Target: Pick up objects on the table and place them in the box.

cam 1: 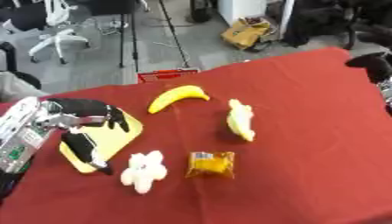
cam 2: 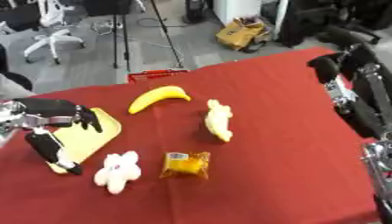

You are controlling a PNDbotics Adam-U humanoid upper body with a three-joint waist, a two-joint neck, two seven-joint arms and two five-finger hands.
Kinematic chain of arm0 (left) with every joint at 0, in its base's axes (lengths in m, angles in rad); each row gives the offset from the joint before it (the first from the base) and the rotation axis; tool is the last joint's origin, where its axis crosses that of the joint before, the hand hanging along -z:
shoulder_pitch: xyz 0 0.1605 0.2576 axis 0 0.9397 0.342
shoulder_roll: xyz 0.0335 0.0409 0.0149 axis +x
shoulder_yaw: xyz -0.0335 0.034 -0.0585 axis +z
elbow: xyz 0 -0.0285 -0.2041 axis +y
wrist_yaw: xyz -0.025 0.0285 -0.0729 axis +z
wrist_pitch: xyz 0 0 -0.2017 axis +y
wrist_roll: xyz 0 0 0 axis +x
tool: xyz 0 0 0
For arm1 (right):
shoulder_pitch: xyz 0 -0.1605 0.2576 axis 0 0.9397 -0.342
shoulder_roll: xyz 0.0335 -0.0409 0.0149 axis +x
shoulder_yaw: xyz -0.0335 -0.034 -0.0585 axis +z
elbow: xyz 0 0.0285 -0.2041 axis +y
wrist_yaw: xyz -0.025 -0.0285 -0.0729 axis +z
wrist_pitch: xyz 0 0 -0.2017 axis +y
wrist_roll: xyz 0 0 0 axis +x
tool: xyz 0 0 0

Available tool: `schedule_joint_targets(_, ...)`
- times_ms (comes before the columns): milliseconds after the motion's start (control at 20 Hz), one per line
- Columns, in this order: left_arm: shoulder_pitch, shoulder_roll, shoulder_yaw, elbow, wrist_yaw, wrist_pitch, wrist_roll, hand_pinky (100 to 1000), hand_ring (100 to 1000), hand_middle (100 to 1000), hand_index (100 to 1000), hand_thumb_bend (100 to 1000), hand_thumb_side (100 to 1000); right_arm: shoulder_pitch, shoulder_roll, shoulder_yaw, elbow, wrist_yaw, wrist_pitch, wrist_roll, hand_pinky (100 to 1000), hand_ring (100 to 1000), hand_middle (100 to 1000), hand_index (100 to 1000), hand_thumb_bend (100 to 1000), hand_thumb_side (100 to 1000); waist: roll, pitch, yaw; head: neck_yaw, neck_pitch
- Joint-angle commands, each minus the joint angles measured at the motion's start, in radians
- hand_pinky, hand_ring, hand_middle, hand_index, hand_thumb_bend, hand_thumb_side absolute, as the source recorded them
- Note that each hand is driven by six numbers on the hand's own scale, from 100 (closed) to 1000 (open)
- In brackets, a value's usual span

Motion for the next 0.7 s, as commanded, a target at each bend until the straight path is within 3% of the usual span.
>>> schedule_joint_targets(50,-0.028,-0.006,-0.019,0.029,-0.026,-0.112,-0.081,754,754,783,845,1000,452,-0.012,-0.017,-0.002,-0.011,0.0,-0.001,0.003,749,667,845,951,472,819,-0.01,-0.026,0.0,0.002,-0.004)
schedule_joint_targets(400,-0.033,-0.078,-0.031,0.124,-0.075,-0.15,-0.033,750,745,778,843,990,456,-0.013,-0.015,-0.002,-0.012,-0.001,-0.002,0.003,750,667,844,951,471,819,-0.014,-0.025,0.0,0.001,-0.006)
schedule_joint_targets(700,-0.04,-0.104,-0.037,0.139,-0.113,-0.182,0.051,754,747,779,842,972,461,-0.014,-0.014,-0.002,-0.012,-0.002,-0.002,0.005,749,666,844,951,471,819,-0.014,-0.024,-0.001,0.0,-0.007)
